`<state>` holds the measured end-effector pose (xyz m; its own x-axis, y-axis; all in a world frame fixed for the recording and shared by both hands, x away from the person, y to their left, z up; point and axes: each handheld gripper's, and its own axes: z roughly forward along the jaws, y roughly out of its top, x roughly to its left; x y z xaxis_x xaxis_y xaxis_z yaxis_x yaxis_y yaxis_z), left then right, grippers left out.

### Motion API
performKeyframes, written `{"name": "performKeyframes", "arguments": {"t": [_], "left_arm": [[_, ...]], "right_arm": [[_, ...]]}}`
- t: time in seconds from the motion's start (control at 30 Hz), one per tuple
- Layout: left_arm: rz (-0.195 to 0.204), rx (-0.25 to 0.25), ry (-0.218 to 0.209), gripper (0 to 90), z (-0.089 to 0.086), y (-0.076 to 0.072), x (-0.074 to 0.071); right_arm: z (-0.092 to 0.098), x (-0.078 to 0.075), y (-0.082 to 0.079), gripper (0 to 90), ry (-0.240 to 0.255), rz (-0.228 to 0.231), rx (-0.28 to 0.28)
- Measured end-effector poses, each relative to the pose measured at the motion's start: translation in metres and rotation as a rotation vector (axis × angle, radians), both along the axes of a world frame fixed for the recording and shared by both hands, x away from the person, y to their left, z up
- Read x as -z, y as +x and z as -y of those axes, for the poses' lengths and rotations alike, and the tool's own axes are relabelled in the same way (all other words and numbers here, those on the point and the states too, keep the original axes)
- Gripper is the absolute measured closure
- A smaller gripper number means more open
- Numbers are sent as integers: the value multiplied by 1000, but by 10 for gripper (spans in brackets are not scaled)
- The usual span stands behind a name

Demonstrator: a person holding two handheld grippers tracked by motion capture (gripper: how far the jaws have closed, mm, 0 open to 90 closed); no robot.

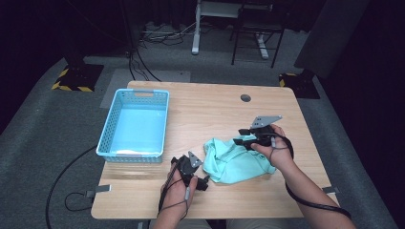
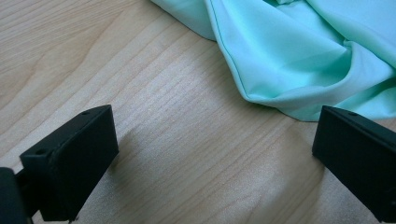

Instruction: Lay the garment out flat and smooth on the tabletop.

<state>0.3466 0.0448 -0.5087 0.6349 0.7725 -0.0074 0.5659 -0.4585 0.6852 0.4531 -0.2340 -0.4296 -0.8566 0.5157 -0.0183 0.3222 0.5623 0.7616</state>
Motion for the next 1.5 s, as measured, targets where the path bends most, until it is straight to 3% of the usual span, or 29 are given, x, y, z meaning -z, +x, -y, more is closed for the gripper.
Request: {"name": "performKeyframes", "arguments": {"t": [0.17,0.27,0.5,0.6,0.7,0.8,0.93,0.97,1.03,1.07,1.17,1.3,1.37,1.43,1.5], "left_arm": [[0,0,0,2,0,0,0],[0,0,0,2,0,0,0],[0,-34,-1,2,-1,1,0],[-1,-36,-2,3,-1,0,0],[0,-40,-3,2,-1,1,0],[0,-43,-3,2,-1,1,0],[5,-53,-3,9,-1,0,0],[12,-59,-12,30,-1,-1,-1],[23,-79,-57,195,-2,-2,-3],[17,-72,-74,227,-2,-2,-5],[33,-58,-85,182,0,-3,-11],[70,-44,-77,191,4,-5,-18],[79,-37,-76,206,5,-6,-19],[87,-34,-77,238,6,-6,-19],[101,-32,-77,279,5,-5,-20]], "right_arm": [[21,11,0,478,-23,-16,50],[26,21,-2,468,-79,-21,46],[40,51,-9,445,-193,-105,30],[48,56,-14,431,-160,-101,34],[57,47,-19,430,-130,-66,52],[73,33,-20,430,-93,-30,117],[96,21,-21,424,-81,0,217],[101,20,-22,423,-81,-1,232],[108,22,-25,421,-76,-17,249],[111,24,-27,421,-76,-30,250],[114,32,-34,425,-91,-62,247],[114,46,-35,528,-112,-135,239],[114,51,-35,722,-115,-184,213],[114,51,-37,872,-105,-202,202],[115,44,-41,882,-120,-190,207]]}}
